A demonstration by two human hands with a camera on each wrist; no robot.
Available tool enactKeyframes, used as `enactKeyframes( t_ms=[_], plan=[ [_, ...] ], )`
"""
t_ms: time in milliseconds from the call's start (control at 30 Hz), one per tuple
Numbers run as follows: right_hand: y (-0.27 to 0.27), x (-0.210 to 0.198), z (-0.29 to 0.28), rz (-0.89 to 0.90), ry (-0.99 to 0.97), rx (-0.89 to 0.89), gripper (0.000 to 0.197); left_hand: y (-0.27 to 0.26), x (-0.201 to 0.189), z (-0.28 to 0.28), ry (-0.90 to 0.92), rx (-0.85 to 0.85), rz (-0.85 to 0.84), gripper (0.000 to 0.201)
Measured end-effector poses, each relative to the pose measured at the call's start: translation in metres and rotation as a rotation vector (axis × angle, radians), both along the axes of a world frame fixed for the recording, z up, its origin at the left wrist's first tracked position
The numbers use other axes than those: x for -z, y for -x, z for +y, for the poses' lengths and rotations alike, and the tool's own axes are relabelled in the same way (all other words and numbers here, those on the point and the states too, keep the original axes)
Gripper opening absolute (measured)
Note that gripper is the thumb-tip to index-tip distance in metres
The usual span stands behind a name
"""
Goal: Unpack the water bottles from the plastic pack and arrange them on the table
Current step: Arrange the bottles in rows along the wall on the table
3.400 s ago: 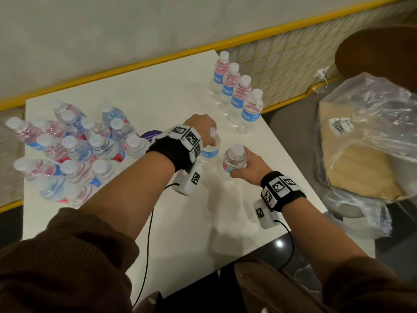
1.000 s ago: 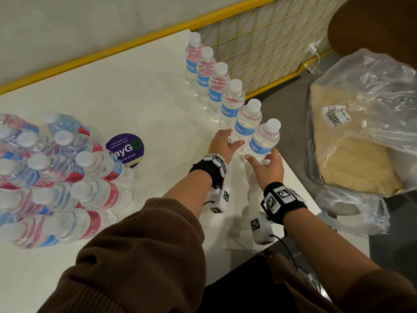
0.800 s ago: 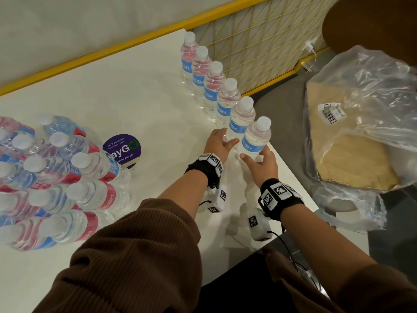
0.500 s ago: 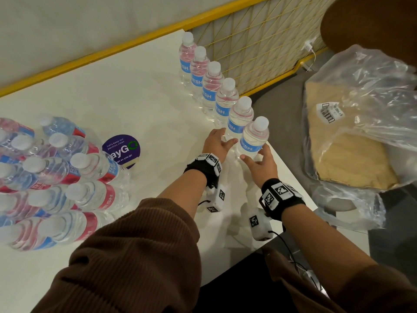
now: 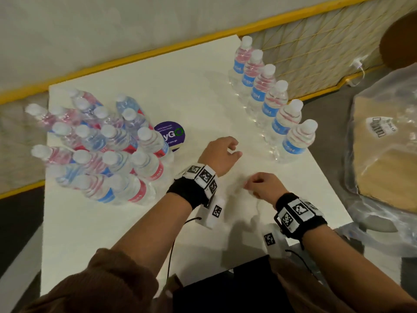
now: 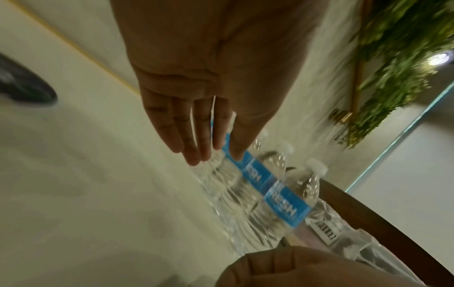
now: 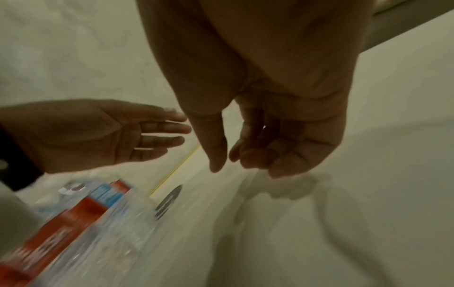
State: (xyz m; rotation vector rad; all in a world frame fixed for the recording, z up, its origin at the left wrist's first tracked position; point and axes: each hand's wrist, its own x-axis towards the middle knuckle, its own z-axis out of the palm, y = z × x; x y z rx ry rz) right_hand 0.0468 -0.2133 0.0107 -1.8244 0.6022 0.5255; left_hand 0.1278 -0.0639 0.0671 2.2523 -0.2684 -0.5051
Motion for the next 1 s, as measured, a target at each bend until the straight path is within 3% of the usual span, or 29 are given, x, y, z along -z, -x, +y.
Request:
enactKeyframes(
  t_ms=[133,300,400,533,633,733,1000],
  plan=[
    [-0.016,-0.015,0.073,-0.075,0.088,-0.259,0.022,0.016,-0.036,0.068,-0.136,-0.029,-0.115,0.031],
    [-0.028,-0.034,0.169,-0.257,0.075,-0.402,0.064,0.020,-0.068,0.141,-0.324,-0.118,-0.311,0.031],
    [-0.025,-0.040,0.201,-0.299,0.041,-0.400,0.079,0.021,-0.077,0.167,-0.421,-0.122,-0.334,0.031],
    [-0.014,-0.037,0.216,-0.270,0.146,-0.339,0.071,0.017,-0.078,0.185,-0.396,-0.017,-0.190,0.032],
    [-0.001,-0.037,0.228,-0.236,0.241,-0.512,0.071,0.014,-0.077,0.189,-0.435,0.078,-0.113,0.034],
    [0.009,-0.046,0.243,-0.283,0.207,-0.593,0.077,0.013,-0.076,0.188,-0.476,0.115,-0.131,0.032],
    [0.016,-0.048,0.253,-0.315,0.264,-0.464,0.046,0.004,-0.081,0.171,-0.549,0.130,-0.137,0.035]
  ],
)
